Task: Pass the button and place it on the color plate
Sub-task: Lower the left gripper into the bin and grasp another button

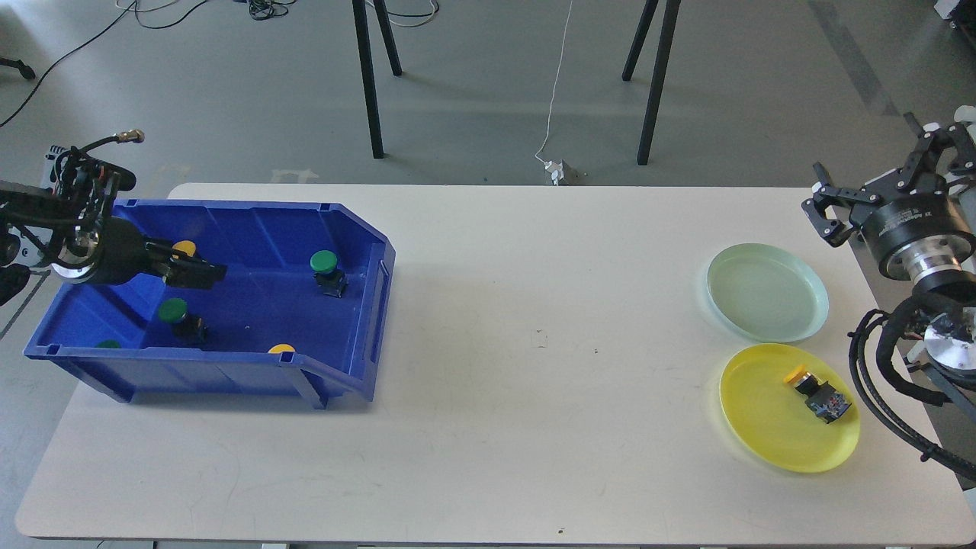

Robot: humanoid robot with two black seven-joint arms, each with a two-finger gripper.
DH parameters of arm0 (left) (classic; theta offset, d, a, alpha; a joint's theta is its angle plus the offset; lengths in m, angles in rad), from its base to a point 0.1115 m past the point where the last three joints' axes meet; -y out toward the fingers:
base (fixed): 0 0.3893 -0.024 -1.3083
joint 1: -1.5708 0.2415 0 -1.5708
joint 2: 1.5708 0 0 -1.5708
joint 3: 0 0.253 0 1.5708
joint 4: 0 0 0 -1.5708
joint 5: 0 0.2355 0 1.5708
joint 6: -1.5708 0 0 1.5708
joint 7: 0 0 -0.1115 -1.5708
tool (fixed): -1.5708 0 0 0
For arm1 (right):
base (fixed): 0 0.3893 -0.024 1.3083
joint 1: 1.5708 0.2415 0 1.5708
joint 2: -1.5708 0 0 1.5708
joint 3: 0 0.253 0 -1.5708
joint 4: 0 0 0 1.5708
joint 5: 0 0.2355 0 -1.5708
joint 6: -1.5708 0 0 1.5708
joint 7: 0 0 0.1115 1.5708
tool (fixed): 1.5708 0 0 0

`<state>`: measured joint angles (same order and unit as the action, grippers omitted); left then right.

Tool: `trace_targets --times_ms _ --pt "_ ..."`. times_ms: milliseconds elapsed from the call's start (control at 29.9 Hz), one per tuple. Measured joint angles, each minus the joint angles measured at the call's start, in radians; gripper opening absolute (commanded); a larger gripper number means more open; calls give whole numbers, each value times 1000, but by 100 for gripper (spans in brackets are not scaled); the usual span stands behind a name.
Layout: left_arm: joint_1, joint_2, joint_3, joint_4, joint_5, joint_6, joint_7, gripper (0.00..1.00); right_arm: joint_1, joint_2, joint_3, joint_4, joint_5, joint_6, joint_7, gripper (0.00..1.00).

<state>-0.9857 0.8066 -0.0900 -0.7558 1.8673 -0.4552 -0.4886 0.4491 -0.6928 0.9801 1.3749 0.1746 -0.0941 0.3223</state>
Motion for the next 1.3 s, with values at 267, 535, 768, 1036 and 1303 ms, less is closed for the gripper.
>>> trace_targets --times_ms 267,535,768,1036,1303 --pt "13 -69 59 126 -5 1 0 98 105 9 -72 -47 3 15 0 100" --pt "28 -146 115 234 -15 5 0 96 74 2 -64 -41 9 23 1 100" --pt "52 -160 121 259 -17 6 0 73 65 0 -60 -36 12 24 3 100" --pt "53 -161 122 277 -15 6 0 53 47 -1 -57 -34 12 27 5 100" --pt "53 -170 123 286 -14 7 0 3 21 1 -50 -33 12 38 7 100"
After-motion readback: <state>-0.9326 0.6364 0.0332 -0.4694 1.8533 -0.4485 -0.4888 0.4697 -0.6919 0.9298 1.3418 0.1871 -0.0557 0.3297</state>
